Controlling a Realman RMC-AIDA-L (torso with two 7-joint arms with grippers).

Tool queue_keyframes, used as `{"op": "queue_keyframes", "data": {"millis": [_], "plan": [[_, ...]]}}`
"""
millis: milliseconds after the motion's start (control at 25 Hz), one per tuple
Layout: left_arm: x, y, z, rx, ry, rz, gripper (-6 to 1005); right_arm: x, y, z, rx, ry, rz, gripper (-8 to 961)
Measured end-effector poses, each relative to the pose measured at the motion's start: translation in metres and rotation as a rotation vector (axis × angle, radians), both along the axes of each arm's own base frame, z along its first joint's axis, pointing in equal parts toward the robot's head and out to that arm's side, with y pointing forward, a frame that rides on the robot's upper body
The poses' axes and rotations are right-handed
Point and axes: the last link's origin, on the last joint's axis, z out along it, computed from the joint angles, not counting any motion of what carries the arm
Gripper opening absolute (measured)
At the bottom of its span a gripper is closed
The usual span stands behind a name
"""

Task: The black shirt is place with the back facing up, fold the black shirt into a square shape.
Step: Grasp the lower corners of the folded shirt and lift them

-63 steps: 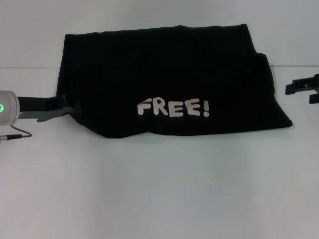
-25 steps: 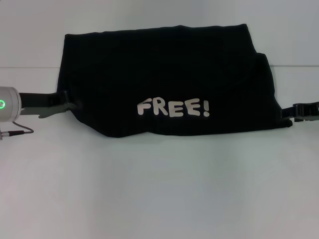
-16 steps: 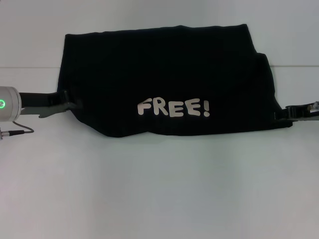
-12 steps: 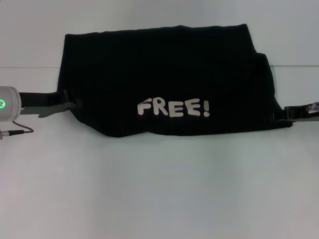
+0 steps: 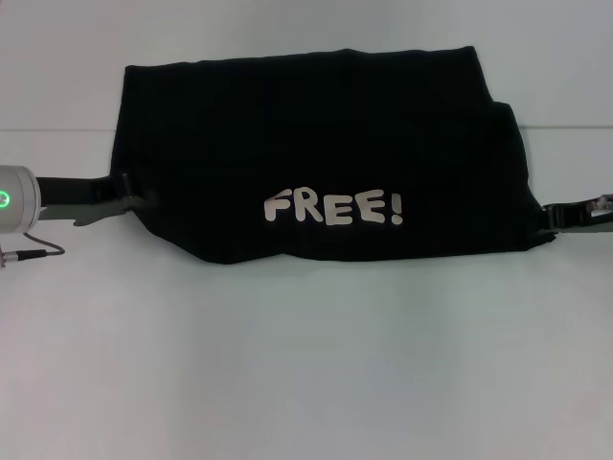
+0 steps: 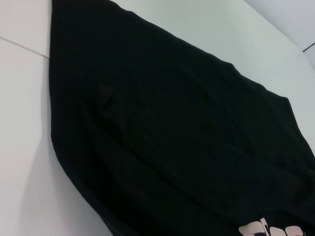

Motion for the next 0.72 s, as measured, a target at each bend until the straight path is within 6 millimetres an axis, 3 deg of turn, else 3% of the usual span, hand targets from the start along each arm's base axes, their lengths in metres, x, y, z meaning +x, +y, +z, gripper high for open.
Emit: {"op": "queue_keyframes", "data": {"millis": [80,280,520,720], "plan": [[0.000,0.000,0.000,-0.001,-0.001,0.001,1,0.000,0.000,0.002,0.005,0.002,-0.004,302],[0.000,0.000,0.000,-0.002,-0.002,0.000,1,0.001,0.000,0.002,-0.003,0.004,-0.007,74],[0.003,-0.001,0.000,-0.023,-0.002,-0.014,1,-0.001,-0.001,0.008,-0.011,0.014,-0.014,50],[0.005,-0.011,0.007,-0.113,-0.007,-0.053,1,-0.001,-0.009,0.024,-0.044,0.042,-0.049,50]]}}
